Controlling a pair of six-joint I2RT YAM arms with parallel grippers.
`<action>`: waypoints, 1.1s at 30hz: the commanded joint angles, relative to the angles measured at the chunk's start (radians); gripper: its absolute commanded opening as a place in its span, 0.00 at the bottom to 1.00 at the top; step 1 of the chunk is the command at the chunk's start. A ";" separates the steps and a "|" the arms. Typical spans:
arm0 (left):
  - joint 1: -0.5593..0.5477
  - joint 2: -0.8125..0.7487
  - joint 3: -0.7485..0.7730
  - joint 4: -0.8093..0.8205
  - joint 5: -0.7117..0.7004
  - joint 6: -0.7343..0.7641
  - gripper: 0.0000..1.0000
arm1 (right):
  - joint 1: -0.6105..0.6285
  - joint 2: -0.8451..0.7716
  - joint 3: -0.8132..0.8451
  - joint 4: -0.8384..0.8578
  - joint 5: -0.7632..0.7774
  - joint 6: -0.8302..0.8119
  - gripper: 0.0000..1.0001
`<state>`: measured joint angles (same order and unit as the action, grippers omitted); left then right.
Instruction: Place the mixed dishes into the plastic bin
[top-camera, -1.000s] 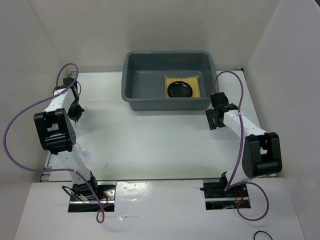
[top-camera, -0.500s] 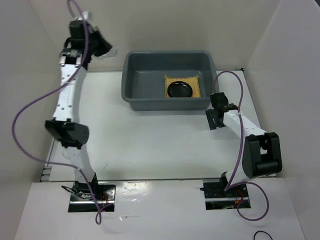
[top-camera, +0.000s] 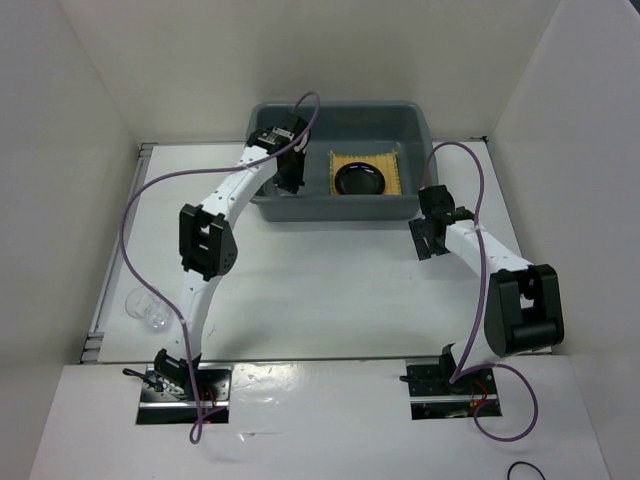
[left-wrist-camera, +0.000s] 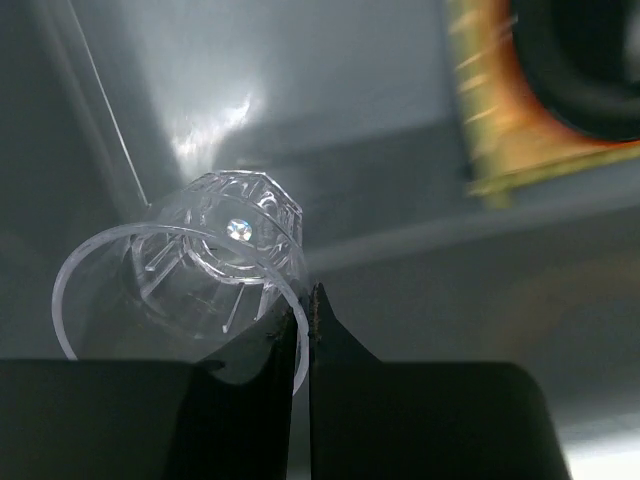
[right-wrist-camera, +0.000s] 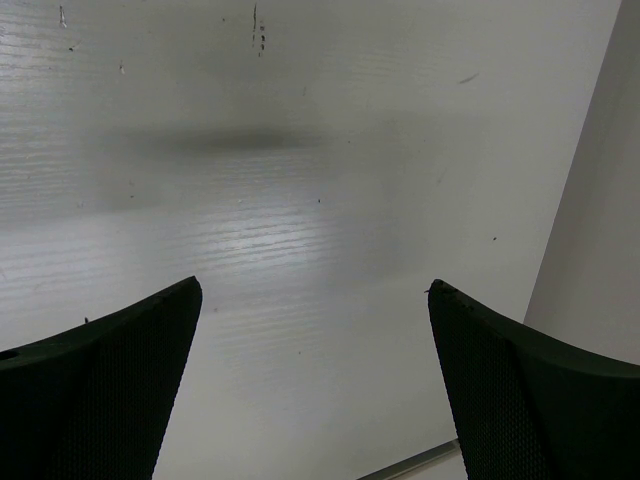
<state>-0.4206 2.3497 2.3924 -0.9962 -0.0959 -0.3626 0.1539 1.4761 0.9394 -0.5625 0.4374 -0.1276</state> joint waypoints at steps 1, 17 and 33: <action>0.009 0.000 0.014 -0.005 -0.051 0.047 0.00 | 0.010 -0.020 0.006 0.013 0.021 0.013 0.98; -0.018 0.082 0.077 -0.044 -0.056 0.024 0.75 | 0.010 -0.011 0.006 0.013 0.030 0.013 0.98; 0.224 -0.703 -0.615 -0.305 -0.736 -0.716 1.00 | 0.052 -0.011 0.006 0.013 0.031 0.013 0.98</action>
<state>-0.3302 1.7679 2.0811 -1.1545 -0.7887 -0.7368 0.1871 1.4761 0.9394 -0.5621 0.4492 -0.1276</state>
